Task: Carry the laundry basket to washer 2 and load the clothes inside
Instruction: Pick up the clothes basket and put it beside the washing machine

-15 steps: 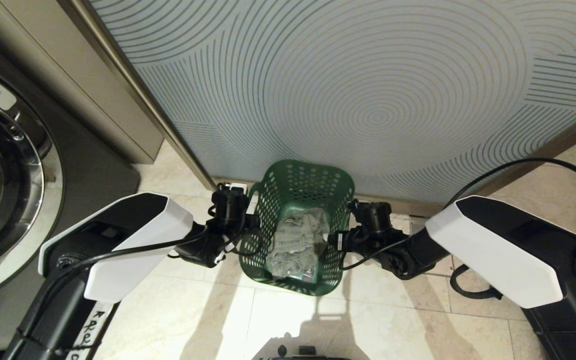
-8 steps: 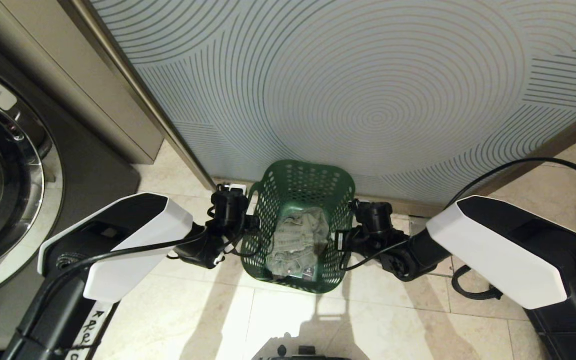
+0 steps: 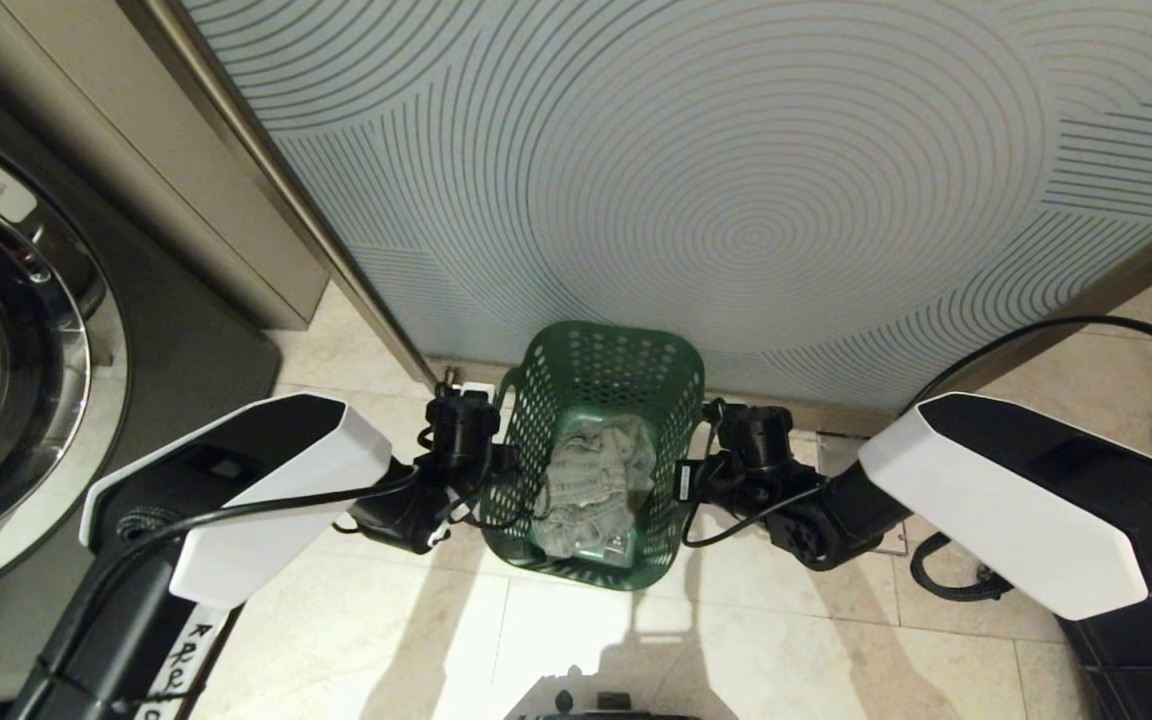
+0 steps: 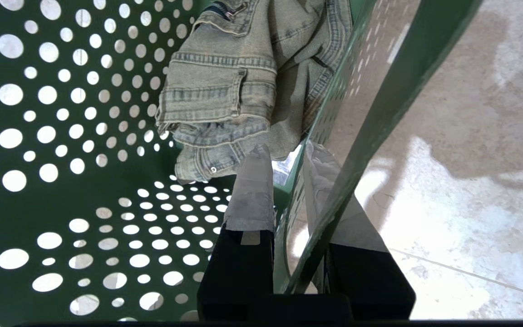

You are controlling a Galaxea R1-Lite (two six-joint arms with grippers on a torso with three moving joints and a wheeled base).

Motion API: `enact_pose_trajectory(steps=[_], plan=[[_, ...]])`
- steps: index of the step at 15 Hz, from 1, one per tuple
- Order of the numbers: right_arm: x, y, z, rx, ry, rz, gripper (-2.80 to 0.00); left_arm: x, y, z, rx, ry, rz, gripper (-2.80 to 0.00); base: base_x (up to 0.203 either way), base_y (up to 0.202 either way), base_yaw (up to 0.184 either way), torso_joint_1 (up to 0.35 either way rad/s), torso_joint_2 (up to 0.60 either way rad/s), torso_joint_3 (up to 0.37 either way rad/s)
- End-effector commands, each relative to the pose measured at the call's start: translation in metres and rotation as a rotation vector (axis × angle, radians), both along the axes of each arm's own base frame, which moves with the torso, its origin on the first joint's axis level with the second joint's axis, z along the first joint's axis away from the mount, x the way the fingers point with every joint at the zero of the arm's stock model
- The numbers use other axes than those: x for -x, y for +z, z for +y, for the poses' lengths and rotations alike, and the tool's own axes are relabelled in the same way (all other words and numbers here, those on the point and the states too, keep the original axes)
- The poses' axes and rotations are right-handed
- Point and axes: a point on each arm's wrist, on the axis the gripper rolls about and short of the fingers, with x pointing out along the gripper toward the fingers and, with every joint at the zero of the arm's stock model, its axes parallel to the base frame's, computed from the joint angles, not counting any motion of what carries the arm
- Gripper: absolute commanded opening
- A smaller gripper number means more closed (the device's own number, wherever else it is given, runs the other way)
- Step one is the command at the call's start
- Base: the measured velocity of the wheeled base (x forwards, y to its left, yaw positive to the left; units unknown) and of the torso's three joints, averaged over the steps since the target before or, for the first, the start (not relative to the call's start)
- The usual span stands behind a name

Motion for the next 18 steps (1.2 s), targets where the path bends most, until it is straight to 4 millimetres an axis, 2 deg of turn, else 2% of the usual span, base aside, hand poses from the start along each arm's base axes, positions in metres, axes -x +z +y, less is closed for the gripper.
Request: enact_pose_trajectory(steps=[1,6,11,18], plan=[[0.001,-0.003,0.0,0.001,0.0,0.008,-2.8,0.0,0.0,0.0,0.0,0.002,-0.003,-2.8,0.0,0.0,0.0,0.0,0.0,0.0],[0.001,-0.001,0.0,0.005,-0.01,0.004,-2.8,0.001,-0.001,-0.001,-0.001,-0.002,0.0,-2.8,0.0,0.0,0.0,0.0,0.0,0.0],[0.006,0.01,-0.002,0.007,-0.021,-0.005,-2.8,0.006,0.01,-0.01,0.003,-0.022,-0.012,-2.8,0.0,0.0,0.0,0.0,0.0,0.0],[0.01,0.008,-0.005,0.013,-0.024,0.008,-2.8,0.013,0.0,-0.015,-0.017,-0.035,0.023,-2.8,0.0,0.0,0.0,0.0,0.0,0.0]])
